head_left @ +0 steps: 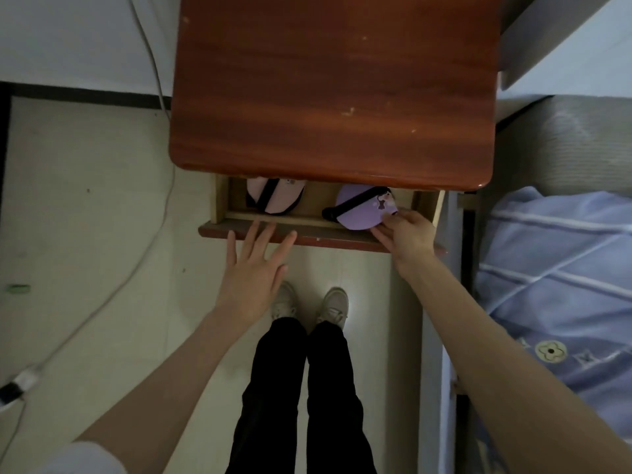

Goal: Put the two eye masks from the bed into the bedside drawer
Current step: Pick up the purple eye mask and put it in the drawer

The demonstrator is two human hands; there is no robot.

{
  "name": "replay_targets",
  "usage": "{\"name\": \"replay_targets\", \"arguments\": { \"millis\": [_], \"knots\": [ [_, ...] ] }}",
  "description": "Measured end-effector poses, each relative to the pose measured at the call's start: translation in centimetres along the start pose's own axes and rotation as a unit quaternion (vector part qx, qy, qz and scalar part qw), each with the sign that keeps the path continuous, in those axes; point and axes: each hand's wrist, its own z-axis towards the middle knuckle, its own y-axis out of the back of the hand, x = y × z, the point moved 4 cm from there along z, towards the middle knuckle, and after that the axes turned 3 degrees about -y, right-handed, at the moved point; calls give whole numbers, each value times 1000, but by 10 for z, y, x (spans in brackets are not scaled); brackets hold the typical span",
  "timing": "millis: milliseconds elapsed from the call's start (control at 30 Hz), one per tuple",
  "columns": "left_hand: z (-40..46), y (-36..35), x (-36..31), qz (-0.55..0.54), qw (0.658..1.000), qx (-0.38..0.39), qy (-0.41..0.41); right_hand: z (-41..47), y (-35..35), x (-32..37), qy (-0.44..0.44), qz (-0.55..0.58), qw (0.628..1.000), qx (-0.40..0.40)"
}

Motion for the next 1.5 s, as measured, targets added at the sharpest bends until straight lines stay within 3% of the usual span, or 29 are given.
{"name": "replay_targets", "arguments": {
  "millis": [233,333,433,500,533,667,733,833,1067,1300,1500],
  "knots": [
    [1,-6,2,14,1000,-15,-7,24,-13,12,-35,-28,999,-22],
    [0,-4,2,12,1000,-8,-1,24,-8,12,-2,-176,984,-32],
    [0,-1,1,12,1000,-4,3,10,0,10,97,-335,937,-31],
    [2,1,1,20,1000,-16,7,-9,2,6,225,-414,882,5],
    [4,2,2,21,999,-27,9,-19,4,2,291,-462,837,27],
    [18,10,7,19,997,-71,6,-29,5,-15,420,-695,580,64],
    [25,15,8,18,997,-80,-2,-26,3,-9,439,-739,508,41],
    [29,20,8,31,996,-83,-26,-30,-1,-1,487,-758,433,-9],
    [35,53,19,122,969,-213,-26,-44,0,25,584,-674,443,-89],
    [57,66,22,155,976,-132,-74,-41,-9,37,554,-717,415,-81],
    [83,78,21,136,981,-139,-27,-32,-26,52,531,-727,412,-143]
  ]
}}
